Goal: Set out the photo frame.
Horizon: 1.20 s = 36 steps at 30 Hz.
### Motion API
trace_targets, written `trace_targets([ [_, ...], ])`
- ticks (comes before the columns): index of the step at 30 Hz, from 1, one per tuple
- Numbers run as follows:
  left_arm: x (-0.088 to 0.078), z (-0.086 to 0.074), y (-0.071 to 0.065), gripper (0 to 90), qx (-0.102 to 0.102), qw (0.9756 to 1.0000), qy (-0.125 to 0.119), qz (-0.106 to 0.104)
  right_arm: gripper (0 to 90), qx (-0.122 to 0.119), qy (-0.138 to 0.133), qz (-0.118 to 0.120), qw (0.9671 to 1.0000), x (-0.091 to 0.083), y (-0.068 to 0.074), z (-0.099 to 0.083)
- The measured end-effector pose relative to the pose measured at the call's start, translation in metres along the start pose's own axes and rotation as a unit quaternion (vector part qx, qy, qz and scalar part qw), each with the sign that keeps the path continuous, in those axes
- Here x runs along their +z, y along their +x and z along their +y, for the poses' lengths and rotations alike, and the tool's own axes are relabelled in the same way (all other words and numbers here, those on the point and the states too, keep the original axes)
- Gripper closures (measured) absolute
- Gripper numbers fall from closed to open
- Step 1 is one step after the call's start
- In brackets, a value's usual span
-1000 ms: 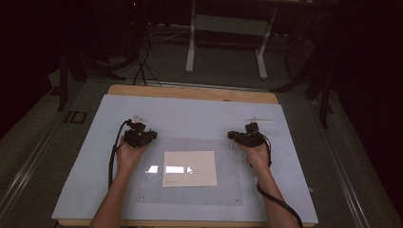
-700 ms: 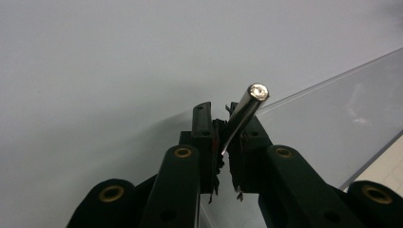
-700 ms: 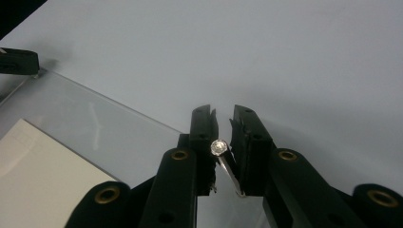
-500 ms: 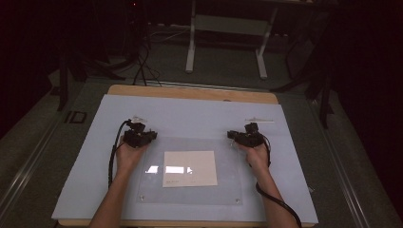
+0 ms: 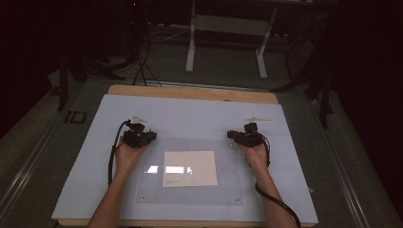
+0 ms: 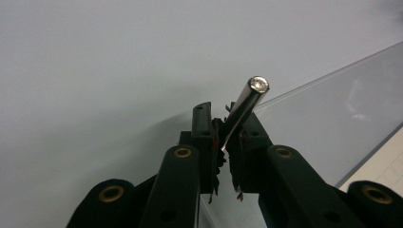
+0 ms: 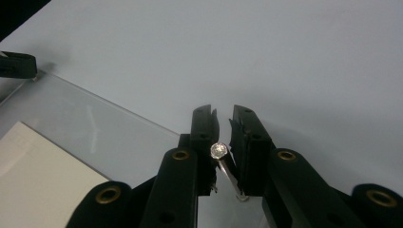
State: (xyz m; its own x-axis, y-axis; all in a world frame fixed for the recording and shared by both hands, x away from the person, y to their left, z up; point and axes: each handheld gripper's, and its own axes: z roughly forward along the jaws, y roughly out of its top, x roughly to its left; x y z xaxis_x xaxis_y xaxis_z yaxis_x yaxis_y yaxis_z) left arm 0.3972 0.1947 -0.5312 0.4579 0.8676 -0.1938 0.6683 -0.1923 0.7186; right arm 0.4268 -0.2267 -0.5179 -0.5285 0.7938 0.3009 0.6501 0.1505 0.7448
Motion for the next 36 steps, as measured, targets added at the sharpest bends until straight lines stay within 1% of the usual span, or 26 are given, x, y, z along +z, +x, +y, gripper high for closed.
trace_targets([
  [1, 0.0, -0.001, 0.0, 76.9, -0.005, 1.0, -0.003, 0.005, 79.9, 0.0, 0.0, 0.0, 1.0, 0.0, 0.0, 0.0],
  [2, -0.001, -0.002, 0.001, 73.6, -0.005, 0.9999, -0.006, 0.007, 79.9, 0.0, 0.0, 0.0, 1.0, 0.0, 0.0, 0.0],
  [4, -0.004, -0.006, 0.002, 72.8, -0.004, 0.9998, -0.018, -0.003, 79.9, 0.0, 0.0, 0.001, 1.0, 0.0, 0.0, 0.0],
  [6, -0.007, -0.008, 0.003, 70.1, -0.005, 0.9996, -0.027, -0.006, 80.0, -0.001, -0.001, 0.001, 1.0, 0.0, 0.0, 0.0],
  [7, -0.009, -0.01, 0.003, 69.9, -0.006, 0.9993, -0.036, -0.006, 79.9, -0.002, -0.002, 0.001, 1.0, 0.0, 0.0, -0.001],
  [8, -0.011, -0.011, 0.004, 69.9, -0.012, 0.9987, -0.05, -0.01, 79.9, -0.002, -0.003, 0.001, 1.0, 0.0, 0.0, -0.001],
  [10, -0.016, -0.012, 0.007, 68.3, -0.02, 0.9967, -0.077, -0.017, 79.9, -0.003, -0.007, 0.001, 1.0, 0.001, 0.0, -0.002],
  [11, -0.018, -0.012, 0.007, 67.8, -0.021, 0.9959, -0.086, -0.021, 79.9, -0.003, -0.008, 0.001, 1.0, 0.0, 0.0, -0.002],
  [12, -0.02, -0.013, 0.006, 67.8, -0.015, 0.9955, -0.092, -0.018, 79.9, -0.002, -0.01, 0.001, 0.9999, 0.0, 0.0, -0.003],
  [14, -0.023, -0.013, 0.002, 69.5, 0.002, 0.9945, -0.104, -0.007, 79.8, -0.001, -0.012, 0.001, 0.9999, 0.0, 0.0, -0.003],
  [15, -0.024, -0.012, 0.001, 71.1, 0.007, 0.9943, -0.107, -0.004, 79.8, 0.0, -0.013, 0.001, 0.9999, 0.0, 0.0, -0.004],
  [16, -0.024, -0.012, 0.001, 72.5, 0.007, 0.9943, -0.107, -0.004, 79.8, 0.0, -0.013, 0.001, 0.9999, 0.0, 0.0, -0.004],
  [17, -0.026, -0.012, -0.001, 72.5, 0.016, 0.9939, -0.109, 0.001, 79.8, 0.0, -0.013, 0.001, 0.9999, 0.0, 0.0, -0.004],
  [18, -0.025, -0.011, -0.002, 76.6, 0.021, 0.9939, -0.108, 0.0, 79.8, 0.0, -0.014, 0.001, 0.9999, 0.0, 0.0, -0.004],
  [21, -0.025, -0.011, -0.005, 82.1, 0.036, 0.9938, -0.105, 0.009, 79.7, -0.001, -0.015, 0.001, 0.9999, 0.0, 0.0, -0.004],
  [26, -0.025, -0.012, -0.007, 83.3, 0.04, 0.9935, -0.105, 0.016, 79.1, 0.0, -0.017, 0.003, 0.9999, 0.001, 0.0, -0.005],
  [28, -0.025, -0.012, -0.007, 83.4, 0.038, 0.9936, -0.105, 0.016, 77.9, 0.004, -0.017, 0.003, 0.9998, 0.0, 0.0, -0.005],
  [29, -0.025, -0.012, -0.006, 83.4, 0.036, 0.9937, -0.106, 0.014, 75.9, 0.005, -0.017, 0.002, 0.9998, 0.0, 0.0, -0.005],
  [30, -0.025, -0.012, -0.006, 83.3, 0.035, 0.9936, -0.106, 0.013, 73.2, -0.005, -0.019, -0.004, 0.9998, -0.002, 0.0, -0.006],
  [32, -0.025, -0.012, -0.006, 83.3, 0.034, 0.9936, -0.107, 0.011, 72.0, -0.017, -0.025, -0.007, 0.9995, -0.006, 0.001, -0.007],
  [34, -0.025, -0.012, -0.005, 83.2, 0.031, 0.9936, -0.108, 0.01, 72.7, -0.03, -0.029, -0.015, 0.999, -0.01, 0.003, -0.009],
  [36, -0.025, -0.013, -0.005, 83.1, 0.029, 0.9937, -0.108, 0.01, 74.8, -0.048, -0.029, -0.016, 0.9983, -0.013, 0.006, -0.01],
])
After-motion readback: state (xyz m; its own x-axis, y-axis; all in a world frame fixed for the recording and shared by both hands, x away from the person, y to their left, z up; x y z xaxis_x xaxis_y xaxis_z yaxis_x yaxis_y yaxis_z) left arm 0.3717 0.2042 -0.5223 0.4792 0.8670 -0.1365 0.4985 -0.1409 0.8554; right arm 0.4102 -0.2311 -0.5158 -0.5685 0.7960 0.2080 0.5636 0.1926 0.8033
